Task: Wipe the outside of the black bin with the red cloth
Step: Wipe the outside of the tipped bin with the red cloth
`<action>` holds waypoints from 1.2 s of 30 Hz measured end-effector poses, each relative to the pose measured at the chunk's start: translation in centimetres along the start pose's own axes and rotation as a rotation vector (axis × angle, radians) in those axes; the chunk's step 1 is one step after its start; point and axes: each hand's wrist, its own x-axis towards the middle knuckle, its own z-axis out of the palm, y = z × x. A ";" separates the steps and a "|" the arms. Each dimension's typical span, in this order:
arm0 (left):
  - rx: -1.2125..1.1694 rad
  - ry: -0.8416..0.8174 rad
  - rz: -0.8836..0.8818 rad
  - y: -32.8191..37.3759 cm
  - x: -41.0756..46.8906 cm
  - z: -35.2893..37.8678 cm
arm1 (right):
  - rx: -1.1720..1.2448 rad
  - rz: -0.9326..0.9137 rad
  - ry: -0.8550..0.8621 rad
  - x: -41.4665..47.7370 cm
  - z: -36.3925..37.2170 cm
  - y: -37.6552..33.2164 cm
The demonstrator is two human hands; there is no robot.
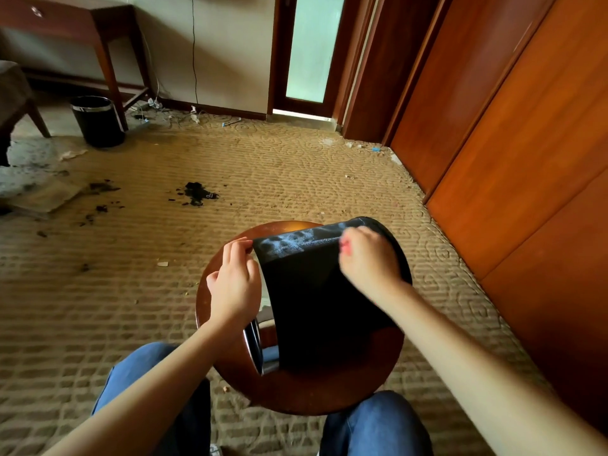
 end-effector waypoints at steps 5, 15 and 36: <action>0.029 0.009 -0.023 0.0 0.4 -0.1 | 0.159 -0.305 -0.129 -2.4 1.5 -9.1; 0.012 -0.014 0.028 -0.1 0.0 0.0 | 0.043 0.247 0.030 1.9 -0.6 5.4; 0.037 -0.011 0.048 0.0 -0.6 0.1 | 0.024 0.225 0.072 1.1 -1.1 6.4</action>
